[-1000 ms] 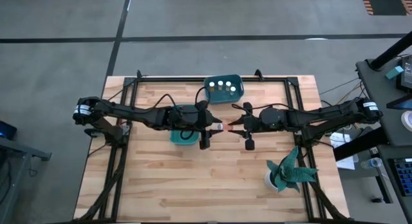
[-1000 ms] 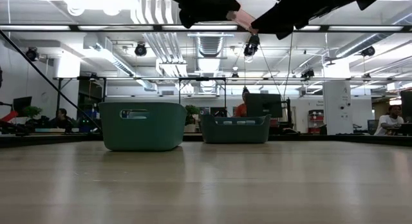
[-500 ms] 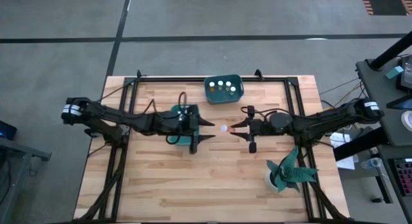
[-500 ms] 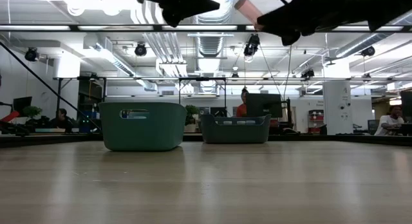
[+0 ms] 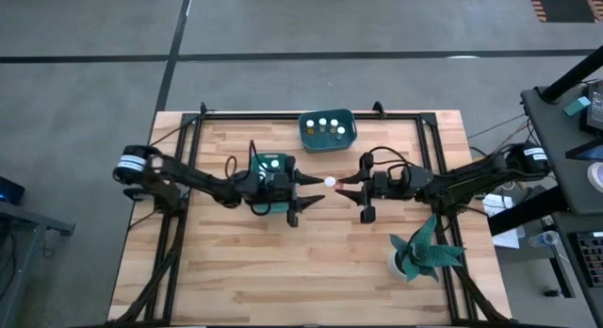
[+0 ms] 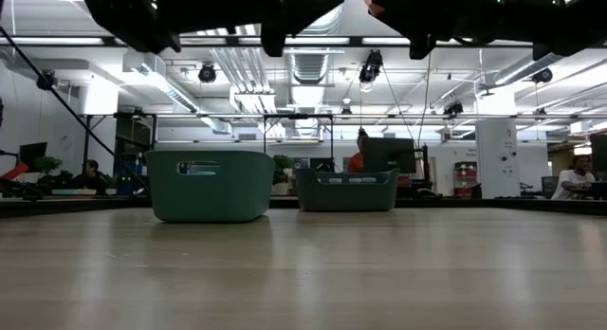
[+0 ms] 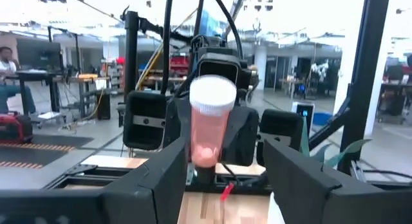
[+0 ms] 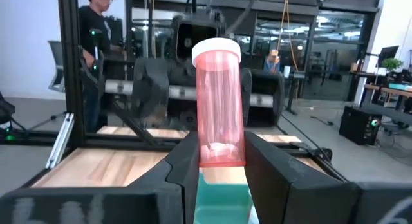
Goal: Pick and place medicine bottles into bin by pill shape (circle, oval)
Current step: Put the pink tablet pill bottle into the blue bin
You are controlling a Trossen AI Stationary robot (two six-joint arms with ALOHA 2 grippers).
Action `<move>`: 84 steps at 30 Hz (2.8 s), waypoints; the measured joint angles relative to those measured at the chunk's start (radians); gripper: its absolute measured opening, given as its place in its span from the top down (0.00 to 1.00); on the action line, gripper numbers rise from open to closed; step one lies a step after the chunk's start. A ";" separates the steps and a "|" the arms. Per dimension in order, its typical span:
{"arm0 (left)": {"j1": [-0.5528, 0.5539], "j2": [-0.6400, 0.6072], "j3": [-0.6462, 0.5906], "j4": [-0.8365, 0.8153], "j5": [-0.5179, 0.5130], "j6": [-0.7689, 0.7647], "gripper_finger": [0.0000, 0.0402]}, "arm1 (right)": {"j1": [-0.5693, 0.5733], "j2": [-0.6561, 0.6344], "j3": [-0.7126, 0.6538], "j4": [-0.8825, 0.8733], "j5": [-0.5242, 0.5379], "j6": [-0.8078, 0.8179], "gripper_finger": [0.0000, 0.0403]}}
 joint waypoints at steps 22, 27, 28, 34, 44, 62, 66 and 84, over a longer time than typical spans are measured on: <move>0.005 0.212 0.154 0.198 0.000 -0.018 0.53 | 0.000 0.022 0.004 0.038 -0.008 0.005 0.75; 0.006 0.212 0.151 0.199 -0.001 -0.017 0.60 | 0.000 0.022 0.003 0.038 -0.009 0.005 0.75; 0.006 0.212 0.151 0.199 -0.003 -0.018 0.62 | 0.000 0.022 0.003 0.038 -0.009 0.005 0.75; 0.008 0.210 0.151 0.190 -0.011 -0.021 0.76 | 0.000 0.022 0.003 0.047 -0.010 0.018 0.75; 0.009 0.210 0.150 0.185 -0.018 -0.024 0.80 | 0.000 0.022 0.002 0.049 -0.008 0.080 0.73; 0.006 0.090 0.132 -0.267 -0.014 -0.026 0.81 | -0.001 -0.080 0.008 -0.129 0.003 0.178 0.47; 0.005 0.053 0.132 -0.448 -0.017 -0.028 0.81 | -0.001 -0.107 0.049 -0.264 0.003 0.183 0.47; 0.003 0.049 0.135 -0.554 -0.059 -0.050 0.81 | -0.001 0.026 0.400 -0.934 0.010 0.143 0.47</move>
